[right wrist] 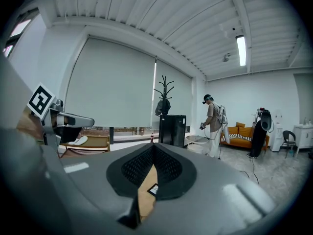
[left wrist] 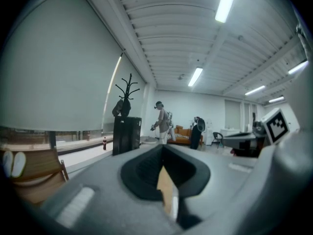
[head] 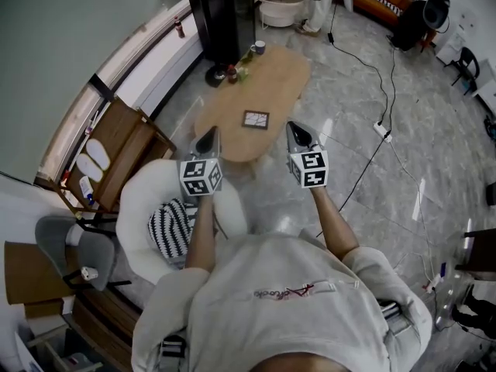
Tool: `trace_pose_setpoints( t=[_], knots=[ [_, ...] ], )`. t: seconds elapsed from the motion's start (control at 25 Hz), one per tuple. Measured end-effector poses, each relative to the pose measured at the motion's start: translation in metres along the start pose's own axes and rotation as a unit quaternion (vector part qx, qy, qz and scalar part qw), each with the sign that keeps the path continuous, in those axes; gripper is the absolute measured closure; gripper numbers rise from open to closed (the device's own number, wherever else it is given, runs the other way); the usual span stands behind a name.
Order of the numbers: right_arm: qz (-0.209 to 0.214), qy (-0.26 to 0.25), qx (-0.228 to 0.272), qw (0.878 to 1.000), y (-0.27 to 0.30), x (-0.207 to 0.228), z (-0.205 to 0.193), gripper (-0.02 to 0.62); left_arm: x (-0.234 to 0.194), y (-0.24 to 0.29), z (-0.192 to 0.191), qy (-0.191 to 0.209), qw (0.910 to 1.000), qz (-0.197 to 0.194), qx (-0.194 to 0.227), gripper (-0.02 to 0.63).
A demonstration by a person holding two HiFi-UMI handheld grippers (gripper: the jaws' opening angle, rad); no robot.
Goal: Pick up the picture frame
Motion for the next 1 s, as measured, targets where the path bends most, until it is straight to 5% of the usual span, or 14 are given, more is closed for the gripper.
trace_pose_setpoints(
  t=[1.0],
  knots=[
    [-0.016,0.004,-0.016,1.000,0.037,0.018,-0.020,0.591,-0.017,0.057,-0.018,0.000,0.9993,-0.034,-0.016,0.604]
  ],
)
Point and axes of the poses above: the fingertips, and each gripper's own axes: y forward along the fingers, x to its right, z out of its top, the point moved 7 cm from there along -y, backward along the fingers, and after that the axes turned 5 degrees about y, right-handed, at the moved point
